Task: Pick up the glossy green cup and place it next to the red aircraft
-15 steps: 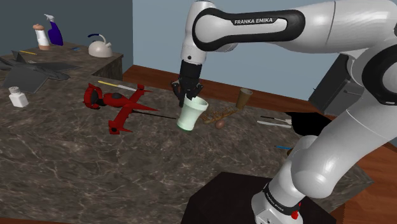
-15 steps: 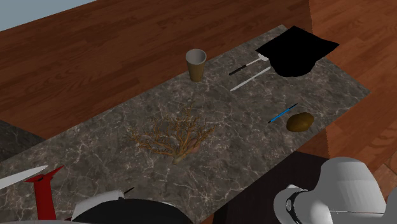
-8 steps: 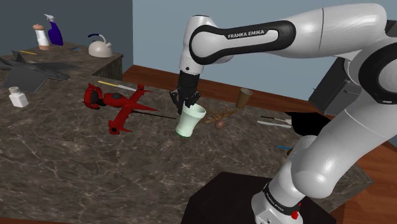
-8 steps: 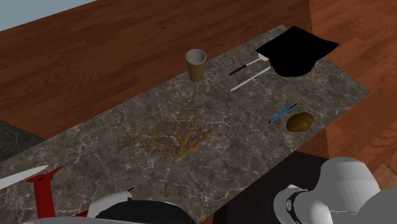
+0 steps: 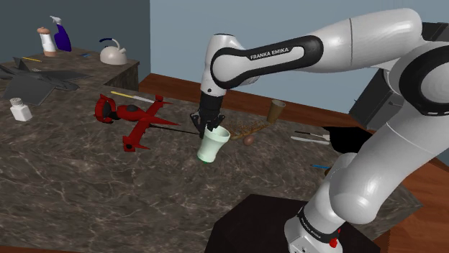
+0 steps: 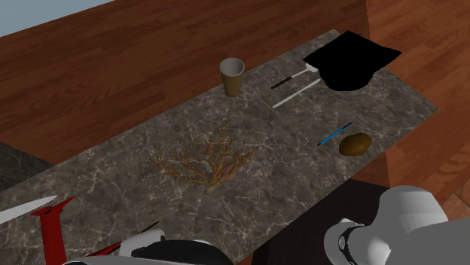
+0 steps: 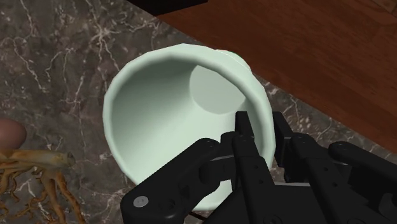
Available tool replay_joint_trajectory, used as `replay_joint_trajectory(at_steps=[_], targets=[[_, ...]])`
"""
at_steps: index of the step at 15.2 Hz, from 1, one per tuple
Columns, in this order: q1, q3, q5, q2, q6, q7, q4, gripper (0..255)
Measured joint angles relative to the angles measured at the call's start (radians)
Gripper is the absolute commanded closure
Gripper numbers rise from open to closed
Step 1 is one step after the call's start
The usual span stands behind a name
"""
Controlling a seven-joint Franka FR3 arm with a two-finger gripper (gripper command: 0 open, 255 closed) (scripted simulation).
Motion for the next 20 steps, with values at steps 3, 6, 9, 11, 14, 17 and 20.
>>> replay_joint_trajectory(at_steps=[3, 6, 9, 11, 14, 17, 20], targets=[[0.002, 0.002, 0.002, 0.016, 0.042, -0.003, -0.026, 255], [0.001, 0.002, 0.003, 0.038, 0.081, -0.01, -0.043, 255], [0.001, 0.002, 0.004, 0.041, 0.094, -0.012, -0.054, 255], [0.001, 0.002, 0.004, 0.041, 0.095, -0.012, -0.055, 255], [0.001, 0.002, 0.004, 0.041, 0.096, -0.012, -0.055, 0], [0.001, 0.002, 0.004, 0.041, 0.096, -0.012, -0.055, 0], [0.001, 0.002, 0.004, 0.041, 0.096, -0.012, -0.055, 0]])
